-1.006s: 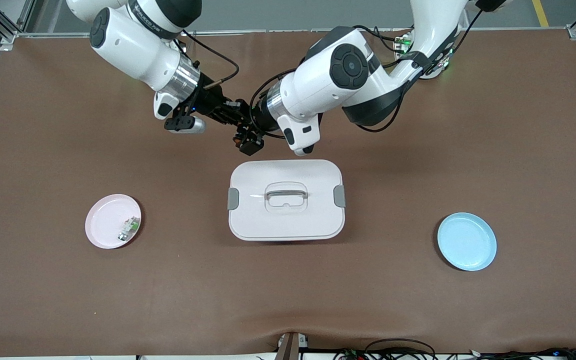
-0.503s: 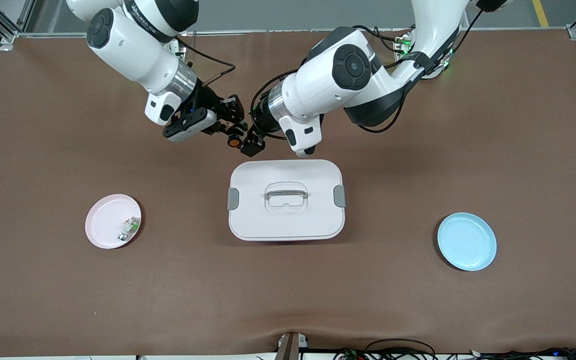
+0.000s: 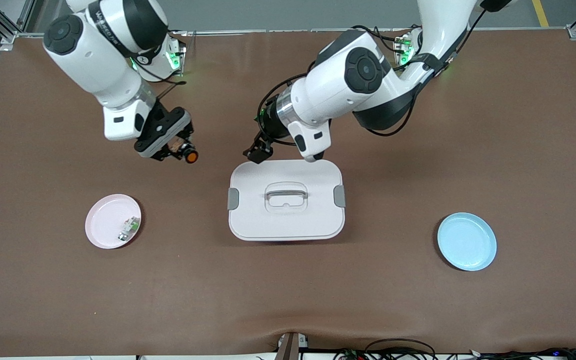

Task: Transfer orange switch to right arm and place
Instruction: 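Open the left gripper and carry the switch toward the pink plate with the right gripper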

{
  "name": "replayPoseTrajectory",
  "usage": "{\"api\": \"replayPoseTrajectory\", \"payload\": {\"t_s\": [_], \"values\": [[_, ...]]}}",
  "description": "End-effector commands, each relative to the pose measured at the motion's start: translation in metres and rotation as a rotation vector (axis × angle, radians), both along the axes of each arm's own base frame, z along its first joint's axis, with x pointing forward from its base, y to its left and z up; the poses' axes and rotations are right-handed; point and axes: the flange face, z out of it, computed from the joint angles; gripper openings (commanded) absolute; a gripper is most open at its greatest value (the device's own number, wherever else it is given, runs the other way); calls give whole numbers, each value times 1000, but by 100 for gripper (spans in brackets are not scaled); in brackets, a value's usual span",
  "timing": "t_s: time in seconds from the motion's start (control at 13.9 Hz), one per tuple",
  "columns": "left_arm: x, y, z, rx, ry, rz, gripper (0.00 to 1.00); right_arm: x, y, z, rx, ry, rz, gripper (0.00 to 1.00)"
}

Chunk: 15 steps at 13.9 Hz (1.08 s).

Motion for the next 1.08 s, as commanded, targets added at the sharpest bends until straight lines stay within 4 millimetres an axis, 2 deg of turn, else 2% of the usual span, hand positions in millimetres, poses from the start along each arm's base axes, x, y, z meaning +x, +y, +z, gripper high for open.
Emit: {"api": "replayPoseTrajectory", "payload": {"t_s": [0.0, 0.22, 0.43, 0.57, 0.72, 0.86, 1.01], "values": [[8, 25, 19, 47, -44, 12, 100, 21, -43, -16, -111, -13, 194, 0], [20, 55, 28, 148, -98, 14, 100, 57, -121, -55, -157, 22, 396, 0], [37, 83, 20, 267, -136, 15, 100, 90, -193, -103, -162, 67, 551, 0], [54, 114, 8, 310, -123, 9, 100, 105, -224, -134, -161, 87, 599, 0], [67, 144, -6, 344, -118, -73, 100, 118, -252, -163, -174, 83, 628, 0], [88, 194, -21, 373, -103, -129, 100, 126, -275, -197, -202, 75, 620, 0], [107, 240, -28, 378, -108, -173, 100, 130, -281, -223, -213, 67, 602, 0]]}}
